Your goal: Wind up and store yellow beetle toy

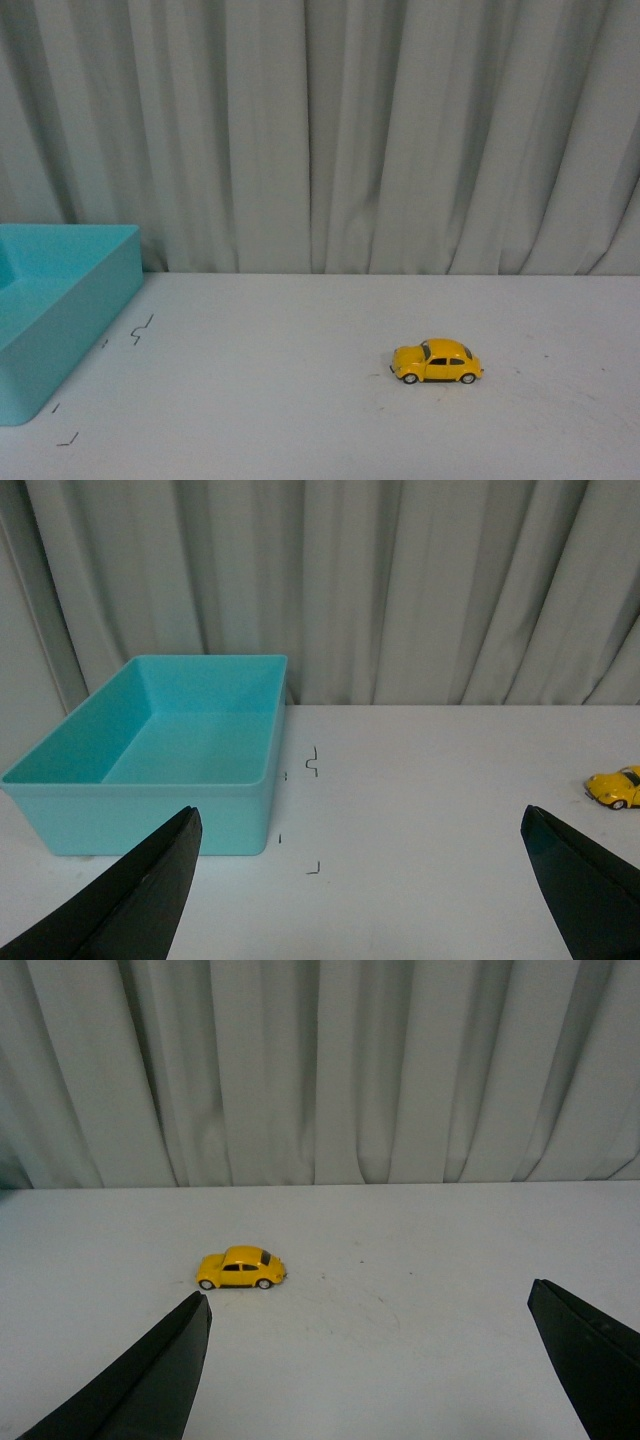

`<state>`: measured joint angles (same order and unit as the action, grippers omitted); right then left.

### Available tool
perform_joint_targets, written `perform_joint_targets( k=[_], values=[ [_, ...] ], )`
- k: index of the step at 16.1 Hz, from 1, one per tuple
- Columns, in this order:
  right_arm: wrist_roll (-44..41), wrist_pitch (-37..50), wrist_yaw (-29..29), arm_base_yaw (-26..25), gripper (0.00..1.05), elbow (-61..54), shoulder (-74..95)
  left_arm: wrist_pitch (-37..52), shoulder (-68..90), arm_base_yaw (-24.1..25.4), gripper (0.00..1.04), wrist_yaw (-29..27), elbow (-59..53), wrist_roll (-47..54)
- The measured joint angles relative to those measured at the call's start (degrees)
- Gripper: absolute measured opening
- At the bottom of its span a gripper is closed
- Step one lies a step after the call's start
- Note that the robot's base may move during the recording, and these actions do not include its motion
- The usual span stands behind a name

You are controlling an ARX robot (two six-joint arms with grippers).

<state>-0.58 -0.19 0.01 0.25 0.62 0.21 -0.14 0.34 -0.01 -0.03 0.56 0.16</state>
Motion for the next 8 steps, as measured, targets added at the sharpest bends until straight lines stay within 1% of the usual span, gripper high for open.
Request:
perform_joint_targets(
  k=[8],
  values=[
    [0.0,0.0,0.0,0.0,0.98,0.0,0.0,0.0,0.0,0.0,0.98,0.0,0.0,0.0]
  ],
)
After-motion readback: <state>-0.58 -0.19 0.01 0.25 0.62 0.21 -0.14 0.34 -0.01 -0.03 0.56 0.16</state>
